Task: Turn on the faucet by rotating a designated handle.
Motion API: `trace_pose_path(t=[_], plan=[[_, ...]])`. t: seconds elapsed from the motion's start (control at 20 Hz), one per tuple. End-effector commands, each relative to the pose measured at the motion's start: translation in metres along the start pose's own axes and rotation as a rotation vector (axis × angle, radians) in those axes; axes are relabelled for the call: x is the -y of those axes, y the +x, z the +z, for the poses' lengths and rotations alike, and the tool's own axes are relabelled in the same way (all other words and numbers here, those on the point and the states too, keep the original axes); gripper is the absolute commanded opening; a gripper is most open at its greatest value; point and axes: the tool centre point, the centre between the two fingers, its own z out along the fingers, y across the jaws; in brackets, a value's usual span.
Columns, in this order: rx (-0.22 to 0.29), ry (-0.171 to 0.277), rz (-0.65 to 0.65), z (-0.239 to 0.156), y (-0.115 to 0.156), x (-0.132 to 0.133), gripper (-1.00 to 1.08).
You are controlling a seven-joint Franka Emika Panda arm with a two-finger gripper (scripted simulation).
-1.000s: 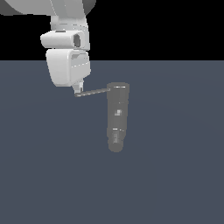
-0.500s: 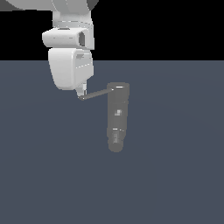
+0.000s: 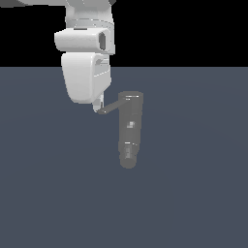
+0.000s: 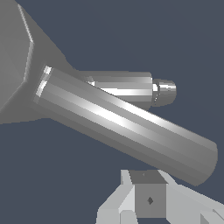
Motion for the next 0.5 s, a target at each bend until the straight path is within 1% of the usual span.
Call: trace_pose_path(t=[0.0,0.45], plan=[[-0.002,-0.003,0.003,0.000,0.008,-0.007,-1.00],[-0.002,-0.004,0.001,0.000,0.029,-0.029,-1.00]])
